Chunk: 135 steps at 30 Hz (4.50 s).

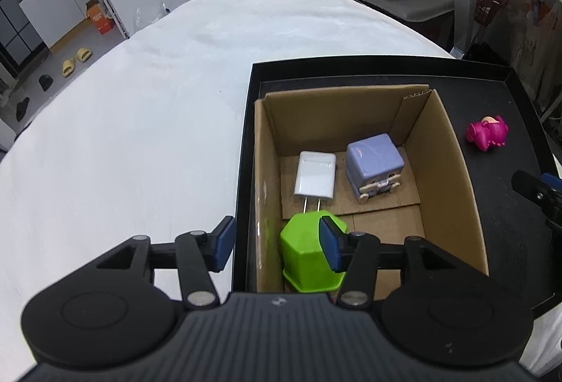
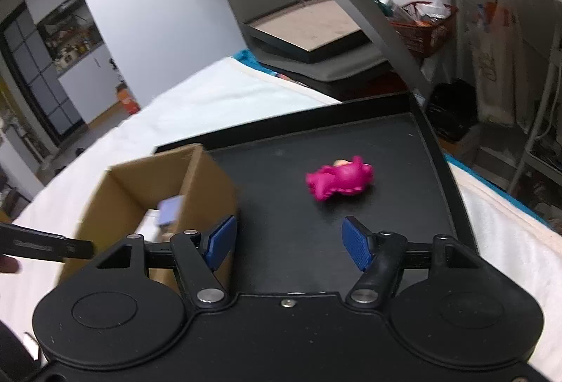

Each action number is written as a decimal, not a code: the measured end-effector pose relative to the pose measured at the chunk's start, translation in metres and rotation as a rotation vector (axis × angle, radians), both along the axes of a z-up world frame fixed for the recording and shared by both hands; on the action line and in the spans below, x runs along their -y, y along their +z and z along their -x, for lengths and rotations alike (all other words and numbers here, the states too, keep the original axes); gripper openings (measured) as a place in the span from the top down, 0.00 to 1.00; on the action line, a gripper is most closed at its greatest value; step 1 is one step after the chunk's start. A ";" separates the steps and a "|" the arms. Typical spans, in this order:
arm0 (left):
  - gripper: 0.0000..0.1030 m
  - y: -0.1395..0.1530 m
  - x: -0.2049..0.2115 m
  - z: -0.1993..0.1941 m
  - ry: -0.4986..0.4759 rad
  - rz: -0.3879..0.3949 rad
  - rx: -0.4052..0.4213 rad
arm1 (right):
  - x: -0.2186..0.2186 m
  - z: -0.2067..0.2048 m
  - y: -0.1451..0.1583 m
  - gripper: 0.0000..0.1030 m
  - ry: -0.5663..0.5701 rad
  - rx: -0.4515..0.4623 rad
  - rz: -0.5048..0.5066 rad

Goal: Organize rigid objects
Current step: 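Open the left gripper off the box wall while the right gripper moves toward the pink crab figure, then grasp the pink crab figure with the right gripper and lift it, then carry the pink crab figure over the cardboard box and open the right gripper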

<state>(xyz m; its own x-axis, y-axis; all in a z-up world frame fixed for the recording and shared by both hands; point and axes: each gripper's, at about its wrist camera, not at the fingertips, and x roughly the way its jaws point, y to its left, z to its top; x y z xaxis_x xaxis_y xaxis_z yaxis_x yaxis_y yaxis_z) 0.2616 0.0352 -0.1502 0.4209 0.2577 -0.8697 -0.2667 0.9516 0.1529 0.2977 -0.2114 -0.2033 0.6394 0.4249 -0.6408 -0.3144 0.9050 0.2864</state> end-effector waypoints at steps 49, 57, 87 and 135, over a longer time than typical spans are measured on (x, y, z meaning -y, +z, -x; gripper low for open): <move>0.48 -0.021 0.014 -0.024 0.074 -0.137 -0.091 | -0.012 -0.050 -0.009 0.36 -0.009 0.080 0.125; 0.48 -0.014 0.008 -0.003 0.083 -0.062 -0.057 | -0.009 -0.031 0.011 0.36 0.002 0.093 0.111; 0.54 -0.026 -0.013 0.033 0.013 0.148 -0.033 | -0.082 0.020 0.058 0.35 0.199 0.047 0.131; 0.87 -0.030 -0.046 0.041 0.057 0.273 0.004 | -0.151 0.033 0.034 0.32 0.295 -0.007 0.299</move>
<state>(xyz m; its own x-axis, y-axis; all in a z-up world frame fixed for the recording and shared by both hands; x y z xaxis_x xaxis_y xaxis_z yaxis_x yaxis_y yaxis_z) 0.2204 0.0812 -0.1801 0.4164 0.0375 -0.9084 -0.3207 0.9410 -0.1081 0.2646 -0.0607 -0.1690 0.5135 0.3837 -0.7676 -0.5714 0.8202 0.0277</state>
